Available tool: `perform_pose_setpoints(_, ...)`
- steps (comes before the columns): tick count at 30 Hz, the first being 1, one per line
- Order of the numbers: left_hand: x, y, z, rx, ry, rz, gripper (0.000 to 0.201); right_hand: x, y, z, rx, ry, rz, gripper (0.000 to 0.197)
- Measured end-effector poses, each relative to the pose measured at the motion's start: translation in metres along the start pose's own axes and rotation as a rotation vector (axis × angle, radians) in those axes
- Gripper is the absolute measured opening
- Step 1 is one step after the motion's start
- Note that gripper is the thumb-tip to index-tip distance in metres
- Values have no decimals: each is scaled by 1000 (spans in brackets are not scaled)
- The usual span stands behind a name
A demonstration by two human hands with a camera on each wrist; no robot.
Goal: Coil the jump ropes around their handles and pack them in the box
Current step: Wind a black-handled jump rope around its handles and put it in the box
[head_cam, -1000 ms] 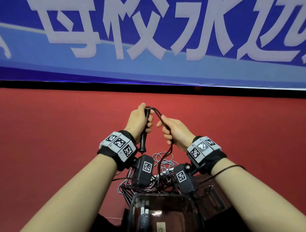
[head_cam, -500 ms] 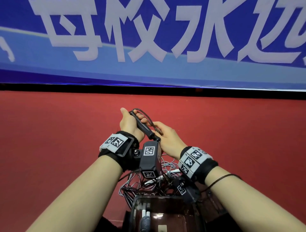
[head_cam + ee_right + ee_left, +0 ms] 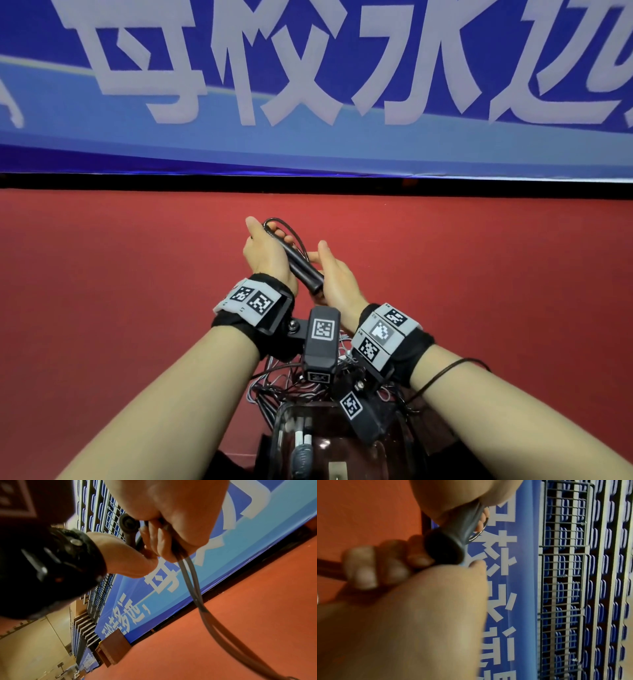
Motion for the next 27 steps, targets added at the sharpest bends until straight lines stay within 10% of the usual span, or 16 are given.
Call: perform_pose_setpoints(27,-13,10,9,-31,-139,-136,50,14,15,-24,237,-2,45,23)
Point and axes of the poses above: each hand's wrist, its own y-axis away from the middle knuckle, its own z-axis out of the back of the hand, x = y × z, the point moved 8 cm from there along -y, towards the middle knuckle, and after that the axes turned 1 degree about -x, right-handed, at the moved point
